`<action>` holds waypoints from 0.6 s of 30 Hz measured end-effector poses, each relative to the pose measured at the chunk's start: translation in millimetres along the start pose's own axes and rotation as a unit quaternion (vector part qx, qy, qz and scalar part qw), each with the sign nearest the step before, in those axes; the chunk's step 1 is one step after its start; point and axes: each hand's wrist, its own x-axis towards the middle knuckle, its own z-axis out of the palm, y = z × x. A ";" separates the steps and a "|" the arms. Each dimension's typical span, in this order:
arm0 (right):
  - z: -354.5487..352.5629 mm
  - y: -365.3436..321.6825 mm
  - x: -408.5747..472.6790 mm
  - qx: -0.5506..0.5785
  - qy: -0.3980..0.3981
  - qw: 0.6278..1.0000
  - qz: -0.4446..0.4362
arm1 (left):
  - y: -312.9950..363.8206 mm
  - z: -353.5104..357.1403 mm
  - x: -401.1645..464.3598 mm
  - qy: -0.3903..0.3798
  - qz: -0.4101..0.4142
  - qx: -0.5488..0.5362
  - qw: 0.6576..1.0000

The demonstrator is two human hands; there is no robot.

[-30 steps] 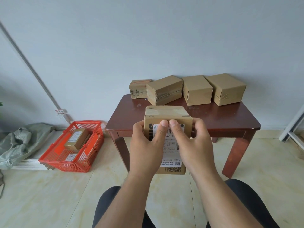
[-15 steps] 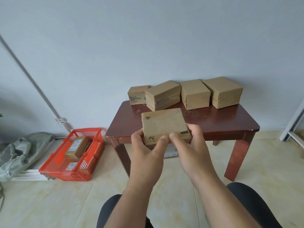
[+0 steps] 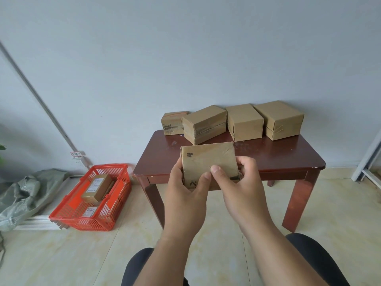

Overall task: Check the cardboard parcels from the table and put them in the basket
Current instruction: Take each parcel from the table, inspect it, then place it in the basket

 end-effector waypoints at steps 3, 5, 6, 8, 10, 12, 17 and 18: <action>-0.3 -3.2 3.8 -0.005 -0.005 1.000 -0.009 | 2.1 0.8 1.3 0.011 -0.009 -0.008 1.000; 0.8 -4.9 5.1 -0.020 -0.020 0.999 -0.018 | 5.2 1.4 3.4 0.020 -0.018 -0.012 1.000; 1.4 -6.6 4.7 -0.030 -0.023 0.999 -0.020 | 7.6 1.5 4.7 0.027 -0.022 -0.014 0.999; 3.7 -11.2 5.7 -0.038 -0.023 0.999 -0.026 | 12.6 0.7 10.9 0.049 -0.025 -0.014 0.998; 4.6 -11.8 4.7 -0.036 -0.026 0.999 -0.025 | 16.0 -0.1 14.8 0.066 -0.024 -0.008 0.998; 6.0 -16.7 8.1 -0.041 -0.029 0.998 -0.024 | 21.7 -3.2 20.5 0.075 -0.020 -0.005 0.997; 10.5 -40.6 29.4 -0.022 -0.013 1.000 -0.006 | 36.8 -5.8 31.9 0.064 -0.009 -0.002 0.998; 11.7 -44.3 34.4 -0.023 -0.006 1.000 -0.004 | 38.7 -5.2 35.2 0.061 -0.009 -0.004 0.998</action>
